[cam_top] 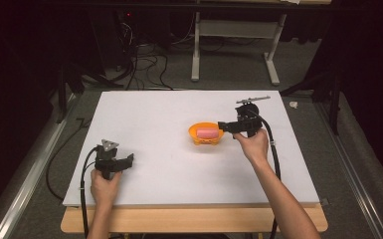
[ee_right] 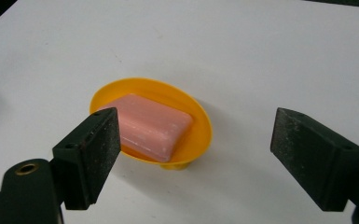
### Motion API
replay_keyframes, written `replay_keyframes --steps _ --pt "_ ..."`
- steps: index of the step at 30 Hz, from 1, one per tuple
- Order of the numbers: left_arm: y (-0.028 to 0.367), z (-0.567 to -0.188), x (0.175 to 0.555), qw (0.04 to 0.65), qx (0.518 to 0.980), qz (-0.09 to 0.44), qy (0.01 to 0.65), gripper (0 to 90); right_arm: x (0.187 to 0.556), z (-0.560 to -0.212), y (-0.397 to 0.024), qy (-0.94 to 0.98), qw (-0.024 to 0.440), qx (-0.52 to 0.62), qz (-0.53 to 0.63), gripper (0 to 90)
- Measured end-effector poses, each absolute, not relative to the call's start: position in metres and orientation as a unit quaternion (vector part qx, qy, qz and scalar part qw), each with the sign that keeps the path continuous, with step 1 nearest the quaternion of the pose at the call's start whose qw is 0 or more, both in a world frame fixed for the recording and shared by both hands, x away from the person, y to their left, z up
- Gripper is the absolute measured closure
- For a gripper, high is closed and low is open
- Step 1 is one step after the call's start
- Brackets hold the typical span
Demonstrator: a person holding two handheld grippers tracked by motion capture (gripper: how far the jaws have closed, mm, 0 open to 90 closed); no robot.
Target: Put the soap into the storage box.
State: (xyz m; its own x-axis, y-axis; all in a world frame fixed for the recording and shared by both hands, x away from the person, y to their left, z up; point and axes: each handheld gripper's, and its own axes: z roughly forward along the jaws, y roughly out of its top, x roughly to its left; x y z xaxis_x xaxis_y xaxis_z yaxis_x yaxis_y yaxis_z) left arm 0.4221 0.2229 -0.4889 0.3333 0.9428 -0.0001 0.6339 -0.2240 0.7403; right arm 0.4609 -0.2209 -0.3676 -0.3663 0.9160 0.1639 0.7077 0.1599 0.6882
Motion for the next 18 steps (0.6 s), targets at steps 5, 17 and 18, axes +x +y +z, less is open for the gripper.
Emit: replay_keyframes --steps 5,17,18 --pt "0.223 -0.489 0.422 0.33 0.747 0.234 0.528 22.1 0.455 -0.364 -0.229 0.742 0.155 0.541 0.364 18.2" --pt "0.223 -0.489 0.422 0.33 0.747 0.234 0.528 22.0 0.444 -0.363 -0.248 0.733 0.164 0.545 0.373 19.3" --pt "0.223 -0.489 0.422 0.33 0.747 0.234 0.528 22.0 0.443 -0.363 -0.249 0.732 0.167 0.543 0.375 19.5"
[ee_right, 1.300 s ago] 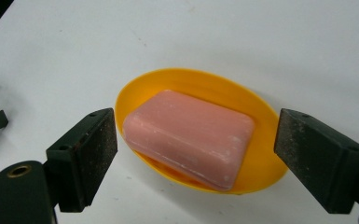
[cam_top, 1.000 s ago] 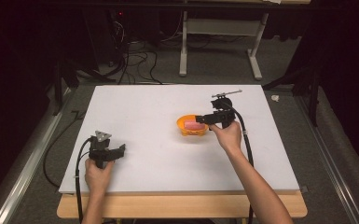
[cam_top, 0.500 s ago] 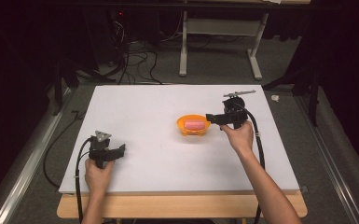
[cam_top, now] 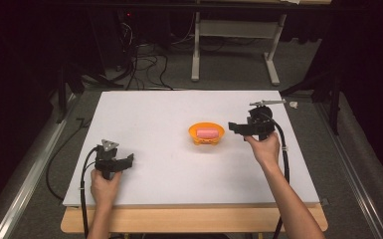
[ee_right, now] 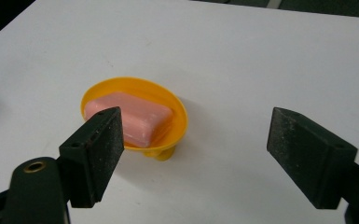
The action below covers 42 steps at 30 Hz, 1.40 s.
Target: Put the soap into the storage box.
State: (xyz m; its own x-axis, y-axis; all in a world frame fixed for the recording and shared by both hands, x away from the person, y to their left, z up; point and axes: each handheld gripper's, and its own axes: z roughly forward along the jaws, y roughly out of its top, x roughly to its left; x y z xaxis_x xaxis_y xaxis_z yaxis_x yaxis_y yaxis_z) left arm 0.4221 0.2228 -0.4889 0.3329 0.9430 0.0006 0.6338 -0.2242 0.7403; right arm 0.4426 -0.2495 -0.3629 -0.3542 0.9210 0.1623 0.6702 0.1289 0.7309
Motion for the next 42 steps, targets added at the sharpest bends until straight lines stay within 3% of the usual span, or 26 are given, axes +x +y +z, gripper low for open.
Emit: replay_keyframes --steps 42 --pt "0.223 -0.489 0.422 0.33 0.747 0.234 0.528 22.0 0.398 -0.375 -0.309 0.687 0.195 0.565 0.414 25.5"
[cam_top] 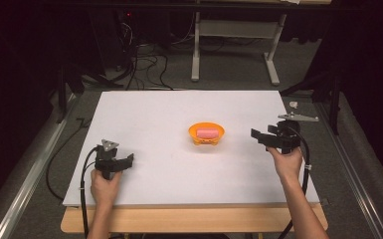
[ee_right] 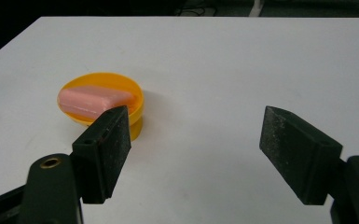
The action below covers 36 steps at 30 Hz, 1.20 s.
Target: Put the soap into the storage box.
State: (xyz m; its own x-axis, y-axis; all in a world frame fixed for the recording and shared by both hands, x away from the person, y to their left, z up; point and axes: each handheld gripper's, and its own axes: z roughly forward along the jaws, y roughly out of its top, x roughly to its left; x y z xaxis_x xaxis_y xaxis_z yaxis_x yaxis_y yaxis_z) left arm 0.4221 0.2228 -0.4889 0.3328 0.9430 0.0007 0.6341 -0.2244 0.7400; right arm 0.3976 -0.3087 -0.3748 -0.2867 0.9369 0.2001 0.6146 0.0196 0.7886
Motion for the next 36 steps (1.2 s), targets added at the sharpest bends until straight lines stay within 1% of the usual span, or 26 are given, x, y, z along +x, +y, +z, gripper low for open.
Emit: replay_keyframes --steps 17,36 --pt "0.223 -0.489 0.422 0.33 0.746 0.234 0.529 22.0 0.384 -0.387 -0.32 0.68 0.2 0.569 0.417 27.2" --pt "0.223 -0.489 0.422 0.33 0.746 0.234 0.529 21.8 0.376 -0.404 -0.325 0.674 0.192 0.577 0.421 27.8"
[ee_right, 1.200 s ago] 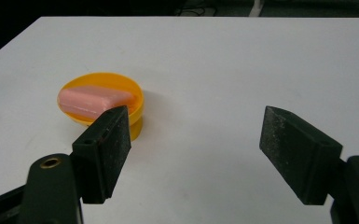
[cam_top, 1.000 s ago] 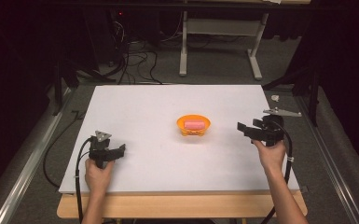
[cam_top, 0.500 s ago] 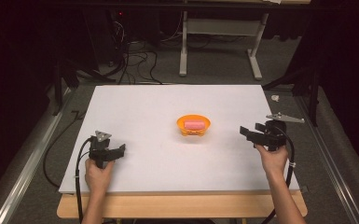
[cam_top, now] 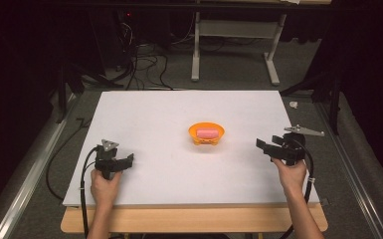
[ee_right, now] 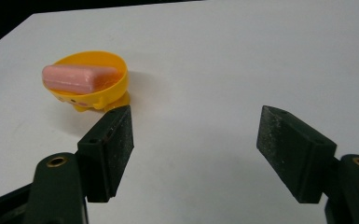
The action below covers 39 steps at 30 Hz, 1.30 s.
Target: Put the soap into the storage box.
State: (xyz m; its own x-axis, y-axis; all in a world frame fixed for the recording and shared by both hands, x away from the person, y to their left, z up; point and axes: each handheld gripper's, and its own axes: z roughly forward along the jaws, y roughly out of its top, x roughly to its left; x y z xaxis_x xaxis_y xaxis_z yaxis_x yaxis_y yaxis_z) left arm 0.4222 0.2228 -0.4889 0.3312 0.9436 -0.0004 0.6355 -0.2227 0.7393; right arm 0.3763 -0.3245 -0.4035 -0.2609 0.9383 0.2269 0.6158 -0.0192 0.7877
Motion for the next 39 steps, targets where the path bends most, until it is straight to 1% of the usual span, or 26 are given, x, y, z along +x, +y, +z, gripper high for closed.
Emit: replay_keyframes --steps 22,39 --pt "0.223 -0.489 0.422 0.329 0.746 0.234 0.53 21.4 0.374 -0.425 -0.321 0.677 0.172 0.583 0.416 28.6" --pt "0.223 -0.489 0.422 0.329 0.746 0.234 0.53 21.5 0.377 -0.444 -0.311 0.688 0.175 0.583 0.395 28.8"
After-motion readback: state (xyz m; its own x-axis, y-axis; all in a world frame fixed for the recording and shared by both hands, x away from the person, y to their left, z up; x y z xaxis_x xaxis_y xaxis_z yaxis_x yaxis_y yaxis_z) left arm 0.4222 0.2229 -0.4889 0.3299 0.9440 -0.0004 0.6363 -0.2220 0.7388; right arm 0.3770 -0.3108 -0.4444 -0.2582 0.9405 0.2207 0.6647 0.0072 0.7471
